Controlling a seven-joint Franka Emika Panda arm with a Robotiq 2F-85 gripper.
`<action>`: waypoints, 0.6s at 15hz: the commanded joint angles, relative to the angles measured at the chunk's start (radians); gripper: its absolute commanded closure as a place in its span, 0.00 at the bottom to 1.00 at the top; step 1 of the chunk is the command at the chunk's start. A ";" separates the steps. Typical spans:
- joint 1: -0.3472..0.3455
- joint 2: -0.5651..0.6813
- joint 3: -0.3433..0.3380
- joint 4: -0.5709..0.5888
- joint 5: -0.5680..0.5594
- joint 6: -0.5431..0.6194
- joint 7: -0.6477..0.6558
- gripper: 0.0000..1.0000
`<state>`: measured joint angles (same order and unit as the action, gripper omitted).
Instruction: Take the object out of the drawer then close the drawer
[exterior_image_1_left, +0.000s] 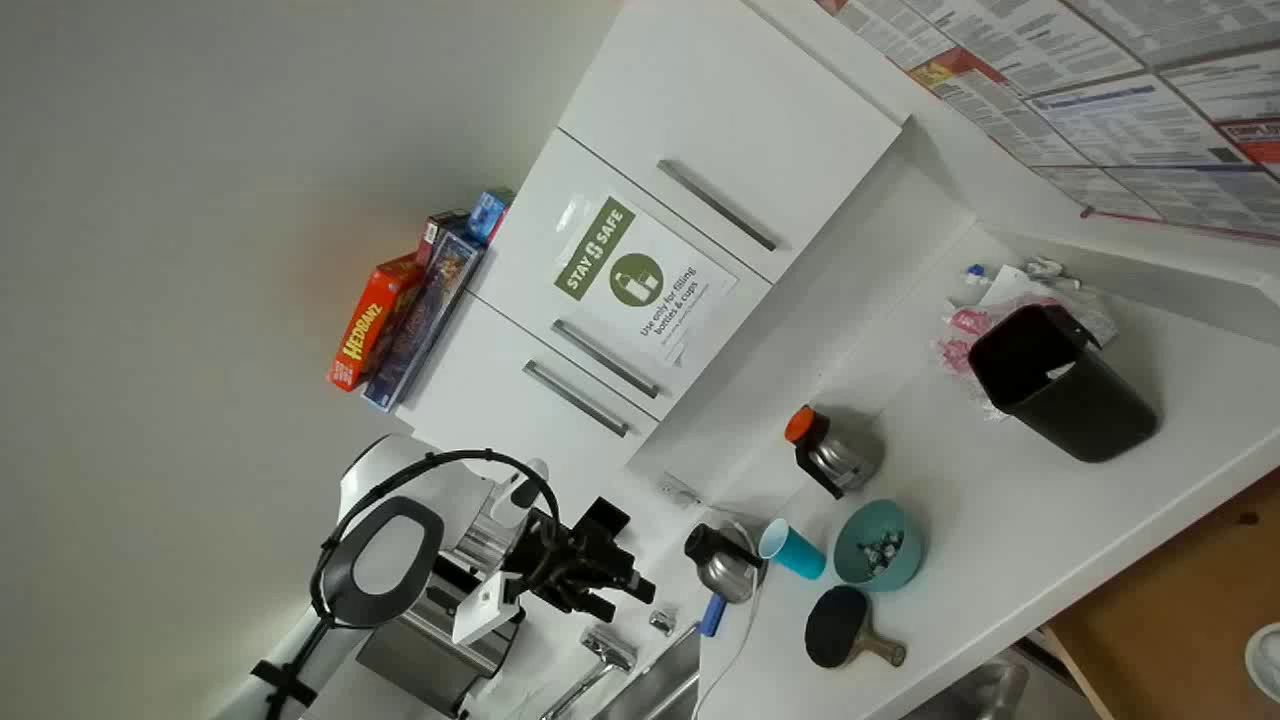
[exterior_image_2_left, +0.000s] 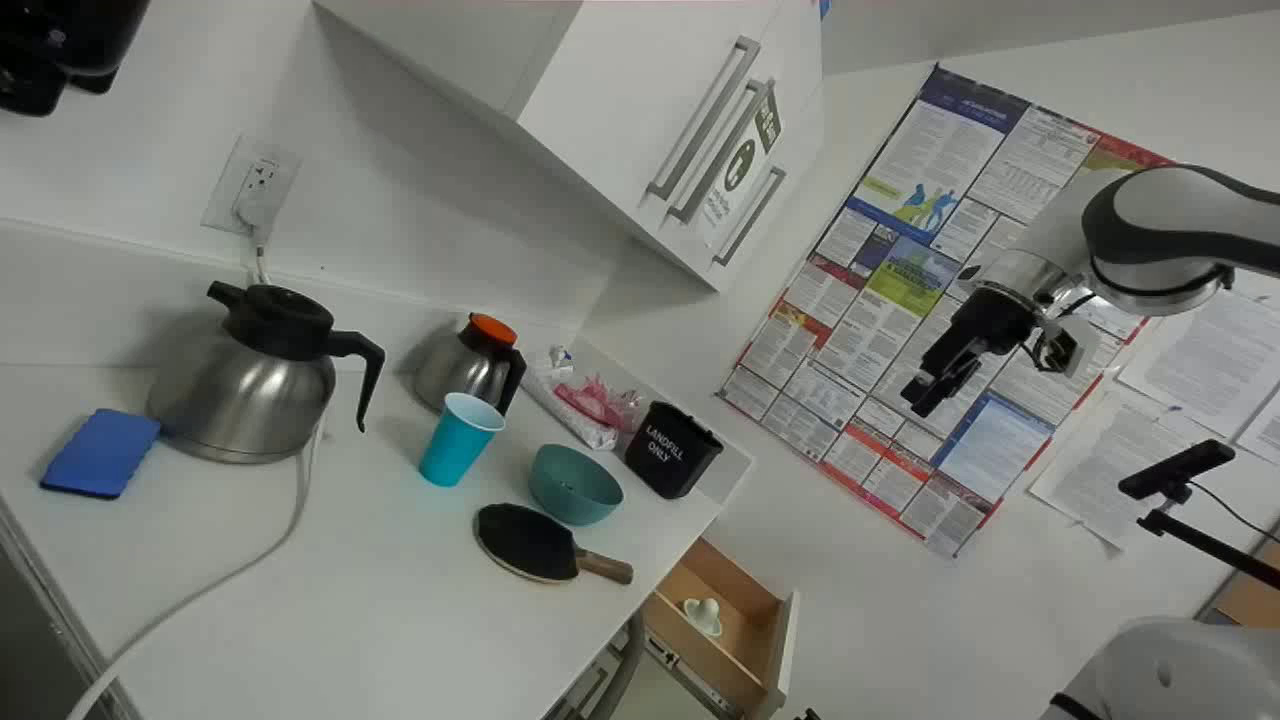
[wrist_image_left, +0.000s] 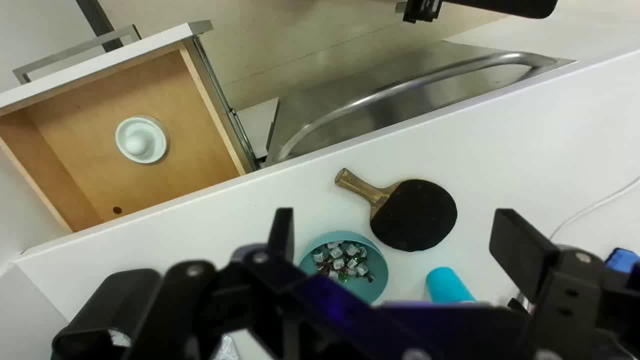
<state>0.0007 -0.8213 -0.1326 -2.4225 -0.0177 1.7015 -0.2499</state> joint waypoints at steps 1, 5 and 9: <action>0.001 0.001 0.000 0.002 0.000 -0.001 0.001 0.00; 0.001 0.001 0.000 0.002 0.000 -0.001 0.001 0.00; -0.013 0.016 0.003 0.010 -0.012 0.023 0.019 0.00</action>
<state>0.0007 -0.8215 -0.1326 -2.4225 -0.0177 1.7015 -0.2499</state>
